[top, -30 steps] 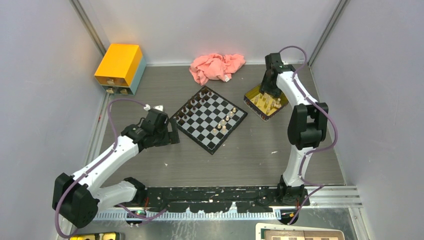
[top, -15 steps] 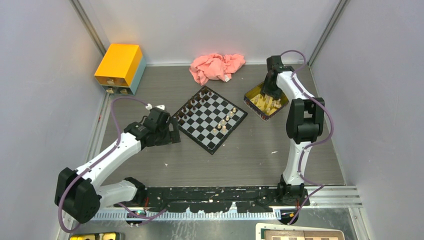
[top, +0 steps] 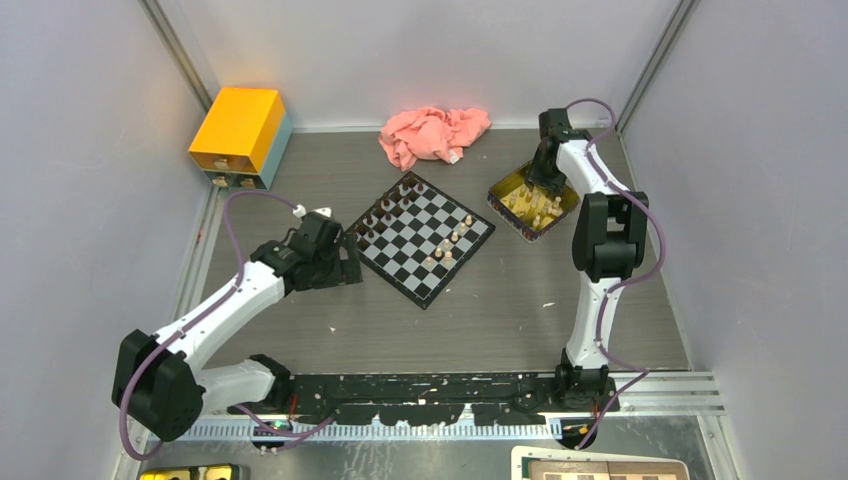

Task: Set up the chess pieces on the board
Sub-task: Pick up the chess piece from the storage box.

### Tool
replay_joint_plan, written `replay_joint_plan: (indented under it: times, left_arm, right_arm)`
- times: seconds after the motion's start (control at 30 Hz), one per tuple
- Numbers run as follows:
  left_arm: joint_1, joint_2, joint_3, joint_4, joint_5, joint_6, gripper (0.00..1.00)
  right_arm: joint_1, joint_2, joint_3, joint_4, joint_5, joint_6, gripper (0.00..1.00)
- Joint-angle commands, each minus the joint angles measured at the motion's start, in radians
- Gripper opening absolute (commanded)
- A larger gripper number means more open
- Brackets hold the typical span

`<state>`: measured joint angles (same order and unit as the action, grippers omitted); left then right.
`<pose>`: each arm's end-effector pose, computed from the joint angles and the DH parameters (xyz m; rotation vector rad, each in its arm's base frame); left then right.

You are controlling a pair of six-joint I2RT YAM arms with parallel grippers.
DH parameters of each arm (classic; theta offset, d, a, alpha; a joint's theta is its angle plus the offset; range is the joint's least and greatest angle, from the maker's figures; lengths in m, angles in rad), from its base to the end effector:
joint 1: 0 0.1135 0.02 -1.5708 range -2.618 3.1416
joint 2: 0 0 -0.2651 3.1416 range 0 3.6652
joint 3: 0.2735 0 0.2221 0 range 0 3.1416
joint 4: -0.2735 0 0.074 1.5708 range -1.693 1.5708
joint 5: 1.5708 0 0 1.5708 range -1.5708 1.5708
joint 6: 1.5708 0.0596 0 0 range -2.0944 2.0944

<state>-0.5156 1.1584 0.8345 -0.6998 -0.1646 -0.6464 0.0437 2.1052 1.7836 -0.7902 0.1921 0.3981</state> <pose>0.1829 -0.0924 0.2318 -0.2289 2.5784 -0.2201 0.4357 0.0077 0.2122 0.5260 2.5988 -0.1135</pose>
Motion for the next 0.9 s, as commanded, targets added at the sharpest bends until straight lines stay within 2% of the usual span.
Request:
replay_joint_plan:
  times: [0.0, 0.3, 0.53, 0.7, 0.87]
  left_arm:
    - [0.003, 0.009, 0.047, 0.024, -0.019, 0.014, 0.99]
    - [0.003, 0.023, 0.047, 0.030, -0.019, 0.017, 0.99]
    - [0.003, 0.029, 0.045, 0.036, -0.019, 0.019, 0.99]
    - [0.003, 0.029, 0.042, 0.036, -0.018, 0.021, 0.99]
    - [0.003, 0.022, 0.035, 0.036, -0.018, 0.020, 0.99]
  right_arm:
    - [-0.003, 0.011, 0.054, 0.016, -0.016, -0.004, 0.46]
    - [-0.005, 0.031, 0.060, 0.016, -0.025, -0.002, 0.42]
    - [-0.005, 0.035, 0.056, 0.013, -0.019, -0.004, 0.33]
    - [-0.006, 0.032, 0.049, 0.012, -0.013, -0.004, 0.25]
    - [-0.007, 0.024, 0.046, 0.013, -0.015, -0.005, 0.08]
